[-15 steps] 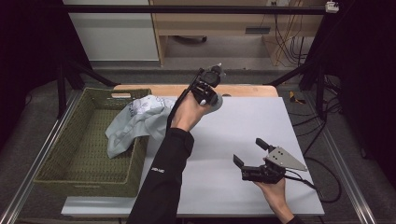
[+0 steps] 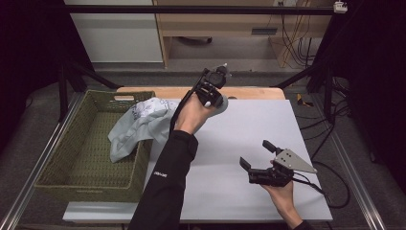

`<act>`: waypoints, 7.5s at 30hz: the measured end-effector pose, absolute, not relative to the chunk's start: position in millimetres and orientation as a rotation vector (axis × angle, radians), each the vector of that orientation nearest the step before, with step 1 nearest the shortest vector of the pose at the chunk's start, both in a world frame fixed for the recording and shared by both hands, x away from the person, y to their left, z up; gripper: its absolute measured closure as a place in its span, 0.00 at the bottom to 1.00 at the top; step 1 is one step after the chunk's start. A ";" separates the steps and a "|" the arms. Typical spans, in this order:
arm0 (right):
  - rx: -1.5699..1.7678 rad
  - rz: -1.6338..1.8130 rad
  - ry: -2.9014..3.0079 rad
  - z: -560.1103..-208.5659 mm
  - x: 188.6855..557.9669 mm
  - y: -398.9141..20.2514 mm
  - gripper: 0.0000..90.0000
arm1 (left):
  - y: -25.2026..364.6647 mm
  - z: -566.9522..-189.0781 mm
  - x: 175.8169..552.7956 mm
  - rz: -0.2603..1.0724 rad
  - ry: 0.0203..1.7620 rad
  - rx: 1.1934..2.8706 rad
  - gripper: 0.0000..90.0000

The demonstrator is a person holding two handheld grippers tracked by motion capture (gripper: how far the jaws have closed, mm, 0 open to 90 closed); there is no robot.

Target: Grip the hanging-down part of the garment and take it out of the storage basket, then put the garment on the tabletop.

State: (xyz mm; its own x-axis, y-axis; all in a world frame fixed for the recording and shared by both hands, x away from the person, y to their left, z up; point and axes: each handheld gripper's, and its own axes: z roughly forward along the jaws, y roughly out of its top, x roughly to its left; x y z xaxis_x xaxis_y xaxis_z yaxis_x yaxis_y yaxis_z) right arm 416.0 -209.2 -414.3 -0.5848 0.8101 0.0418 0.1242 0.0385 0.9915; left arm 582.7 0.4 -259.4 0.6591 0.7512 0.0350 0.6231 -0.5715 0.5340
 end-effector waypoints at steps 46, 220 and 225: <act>0.910 1.642 1.816 -402.5 471.6 -112.2 0.00 | 10.7 -246.2 578.3 0.366 1.071 2.387 0.94; 0.995 1.595 1.754 -406.0 424.5 -237.8 0.01 | 9.2 -314.8 540.0 0.333 0.839 2.452 0.94; 0.995 1.577 1.773 -409.0 424.5 -241.4 0.01 | 4.8 -330.1 539.3 0.315 0.835 2.471 0.93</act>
State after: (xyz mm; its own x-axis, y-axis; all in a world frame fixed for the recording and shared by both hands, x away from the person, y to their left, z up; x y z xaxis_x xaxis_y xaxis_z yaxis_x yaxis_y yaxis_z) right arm 424.5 -241.4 -409.0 -0.5669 0.8211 0.0662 0.1611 0.0317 0.9864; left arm 539.3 4.8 -330.1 0.7841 0.6182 0.0544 0.5003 -0.6815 0.5340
